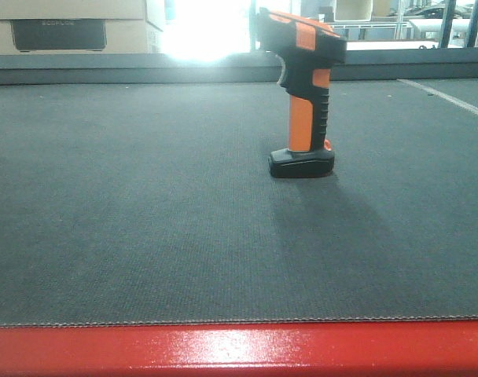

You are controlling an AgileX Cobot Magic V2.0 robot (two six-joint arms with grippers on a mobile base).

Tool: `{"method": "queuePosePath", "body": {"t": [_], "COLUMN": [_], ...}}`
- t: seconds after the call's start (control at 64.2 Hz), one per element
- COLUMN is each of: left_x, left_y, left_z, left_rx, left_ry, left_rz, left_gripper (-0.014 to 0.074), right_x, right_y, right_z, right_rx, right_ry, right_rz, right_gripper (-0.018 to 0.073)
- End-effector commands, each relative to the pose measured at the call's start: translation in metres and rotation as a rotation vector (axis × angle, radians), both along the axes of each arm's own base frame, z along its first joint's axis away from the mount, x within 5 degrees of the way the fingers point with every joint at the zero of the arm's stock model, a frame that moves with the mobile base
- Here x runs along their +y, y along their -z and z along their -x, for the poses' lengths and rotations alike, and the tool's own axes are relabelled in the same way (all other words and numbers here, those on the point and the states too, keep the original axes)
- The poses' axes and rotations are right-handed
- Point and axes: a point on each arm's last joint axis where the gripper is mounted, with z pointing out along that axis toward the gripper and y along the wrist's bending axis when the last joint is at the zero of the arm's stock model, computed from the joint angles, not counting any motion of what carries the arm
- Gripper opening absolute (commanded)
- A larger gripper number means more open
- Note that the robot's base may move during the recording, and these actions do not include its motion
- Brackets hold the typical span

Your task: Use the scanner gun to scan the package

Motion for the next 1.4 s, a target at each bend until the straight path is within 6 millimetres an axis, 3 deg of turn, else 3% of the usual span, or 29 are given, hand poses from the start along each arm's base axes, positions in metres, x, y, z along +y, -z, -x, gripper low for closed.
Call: {"method": "queuePosePath", "body": {"t": [0.0, 0.187, 0.561, 0.717, 0.904, 1.138, 1.387], "left_x": [0.003, 0.007, 0.011, 0.013, 0.013, 0.007, -0.009], "left_y": [0.005, 0.022, 0.039, 0.039, 0.039, 0.038, 0.007], "left_z": [-0.007, -0.017, -0.024, -0.023, -0.023, -0.021, -0.011], "left_rx": [-0.007, 0.035, 0.080, 0.088, 0.092, 0.105, -0.014], "left_ry": [-0.007, -0.008, -0.008, -0.008, -0.007, -0.002, -0.044], "left_rz": [0.006, 0.019, 0.017, -0.005, -0.004, 0.051, 0.196], "left_gripper": [0.0558, 0.0558, 0.0523, 0.0342, -0.0108, -0.0111, -0.0111], "right_x": [0.000, 0.000, 0.000, 0.000, 0.000, 0.000, 0.000], "right_y": [-0.002, -0.002, -0.002, -0.002, -0.002, -0.002, -0.002], "right_z": [0.000, 0.000, 0.000, 0.000, 0.000, 0.000, 0.000], "right_rx": [-0.024, -0.024, -0.024, -0.024, -0.024, -0.024, -0.024], "right_ry": [0.006, 0.006, 0.006, 0.006, 0.006, 0.006, 0.006], "right_rz": [0.001, 0.001, 0.001, 0.001, 0.001, 0.001, 0.001], "right_gripper": [-0.0160, -0.0160, -0.0160, -0.0160, -0.0160, -0.0160, -0.0160]}}
